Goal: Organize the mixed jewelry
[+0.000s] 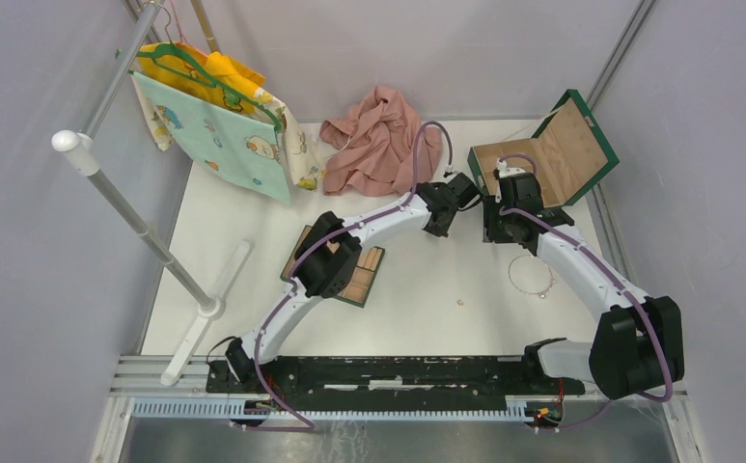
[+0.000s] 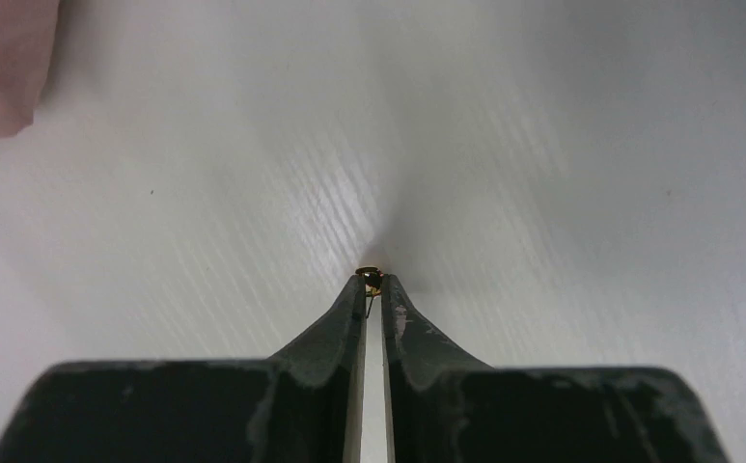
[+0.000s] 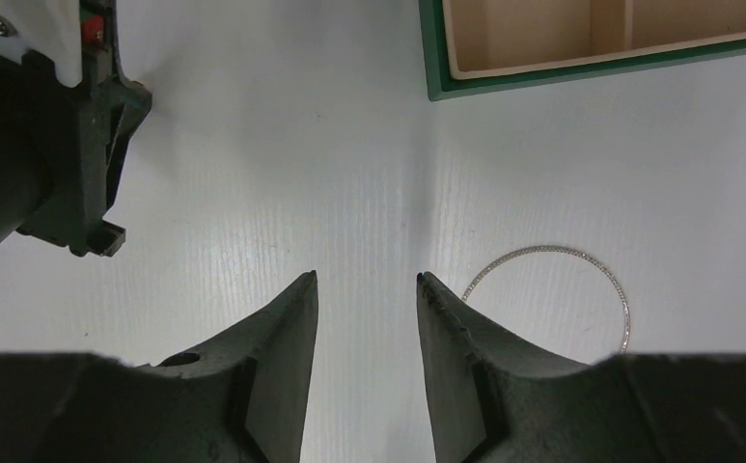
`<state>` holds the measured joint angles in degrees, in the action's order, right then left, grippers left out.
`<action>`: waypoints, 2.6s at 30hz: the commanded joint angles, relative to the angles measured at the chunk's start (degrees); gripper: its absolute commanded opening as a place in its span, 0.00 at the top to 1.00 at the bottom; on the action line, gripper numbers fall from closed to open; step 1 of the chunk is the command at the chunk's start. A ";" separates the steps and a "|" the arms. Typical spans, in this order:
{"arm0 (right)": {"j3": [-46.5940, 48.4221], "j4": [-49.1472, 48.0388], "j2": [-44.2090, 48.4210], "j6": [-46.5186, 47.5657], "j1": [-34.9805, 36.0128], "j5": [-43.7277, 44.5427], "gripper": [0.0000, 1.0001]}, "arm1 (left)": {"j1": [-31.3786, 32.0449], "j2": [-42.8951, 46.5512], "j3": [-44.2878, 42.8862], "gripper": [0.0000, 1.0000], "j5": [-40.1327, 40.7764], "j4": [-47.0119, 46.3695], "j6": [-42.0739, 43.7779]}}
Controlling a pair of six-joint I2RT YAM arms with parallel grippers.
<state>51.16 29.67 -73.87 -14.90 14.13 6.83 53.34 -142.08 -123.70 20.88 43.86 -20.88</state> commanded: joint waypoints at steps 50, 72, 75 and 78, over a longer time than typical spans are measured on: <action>-0.36 -4.63 -0.94 0.32 -0.12 -1.38 0.52 | -13.53 39.21 43.67 0.56 -13.69 13.42 -3.54; -10.12 2.41 9.21 -2.98 -2.78 -0.18 0.51 | 7.47 24.17 23.98 0.40 -27.34 3.13 5.54; -10.89 2.55 10.11 -3.94 -6.31 -2.68 0.50 | 10.34 21.10 21.46 0.37 -26.74 2.84 6.99; -10.64 3.41 10.71 -4.23 -9.64 -3.83 0.50 | 13.05 18.54 19.19 0.32 -24.13 2.44 7.94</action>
<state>40.36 32.14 -64.95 -17.32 8.01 4.89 63.07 -121.49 -99.94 -4.49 48.93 -17.19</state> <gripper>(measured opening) 0.499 0.648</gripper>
